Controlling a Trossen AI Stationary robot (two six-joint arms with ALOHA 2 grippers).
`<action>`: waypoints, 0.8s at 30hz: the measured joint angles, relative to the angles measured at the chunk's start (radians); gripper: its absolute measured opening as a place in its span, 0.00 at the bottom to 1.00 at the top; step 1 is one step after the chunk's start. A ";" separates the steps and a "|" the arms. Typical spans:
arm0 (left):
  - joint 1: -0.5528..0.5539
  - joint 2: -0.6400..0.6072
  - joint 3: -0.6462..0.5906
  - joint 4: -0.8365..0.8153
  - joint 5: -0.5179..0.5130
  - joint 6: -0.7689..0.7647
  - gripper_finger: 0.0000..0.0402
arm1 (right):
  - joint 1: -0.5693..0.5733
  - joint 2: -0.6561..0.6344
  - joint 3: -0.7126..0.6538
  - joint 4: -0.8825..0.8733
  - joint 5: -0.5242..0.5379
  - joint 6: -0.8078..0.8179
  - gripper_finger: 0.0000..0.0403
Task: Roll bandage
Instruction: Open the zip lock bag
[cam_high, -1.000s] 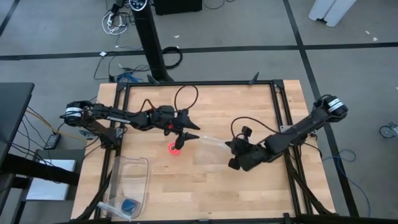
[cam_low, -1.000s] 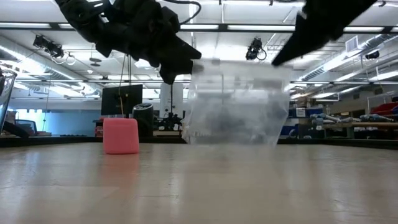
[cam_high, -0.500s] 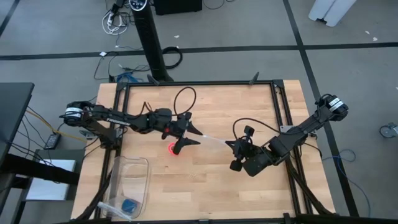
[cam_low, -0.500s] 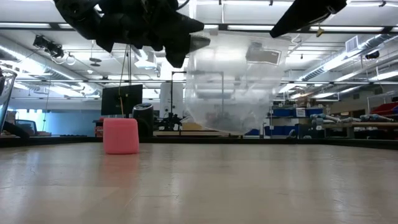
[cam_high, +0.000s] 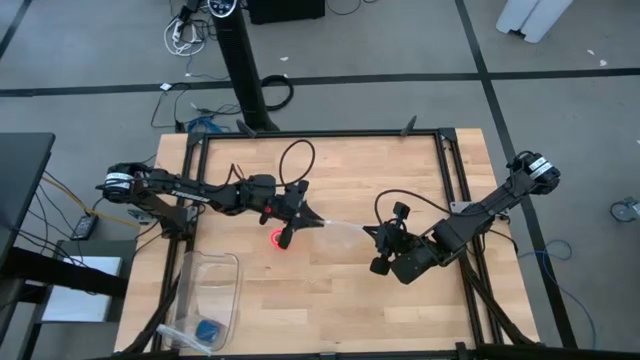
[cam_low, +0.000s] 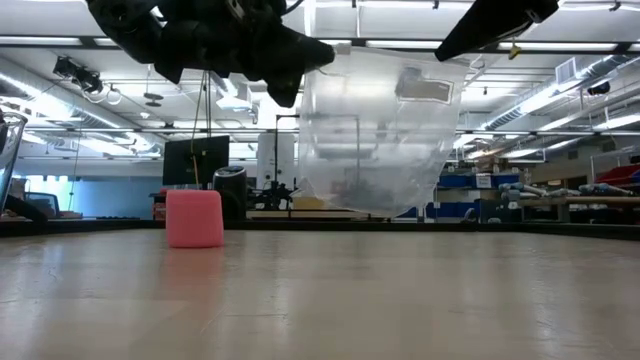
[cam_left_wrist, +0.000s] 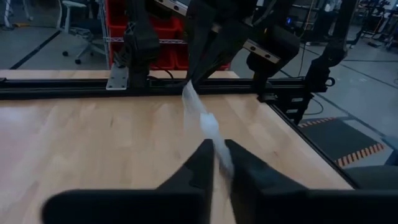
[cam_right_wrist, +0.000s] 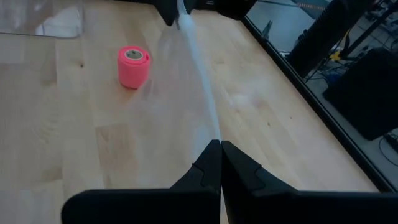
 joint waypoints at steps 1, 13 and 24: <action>0.000 0.000 0.000 0.000 0.000 0.011 0.07 | 0.000 0.000 0.000 0.000 0.000 0.003 0.00; 0.001 0.000 0.000 -0.068 -0.100 0.081 0.01 | -0.007 -0.001 0.000 0.002 -0.040 0.093 0.13; -0.001 0.000 0.000 -0.072 -0.099 0.114 0.01 | -0.069 -0.001 0.050 0.260 -0.144 -0.157 0.30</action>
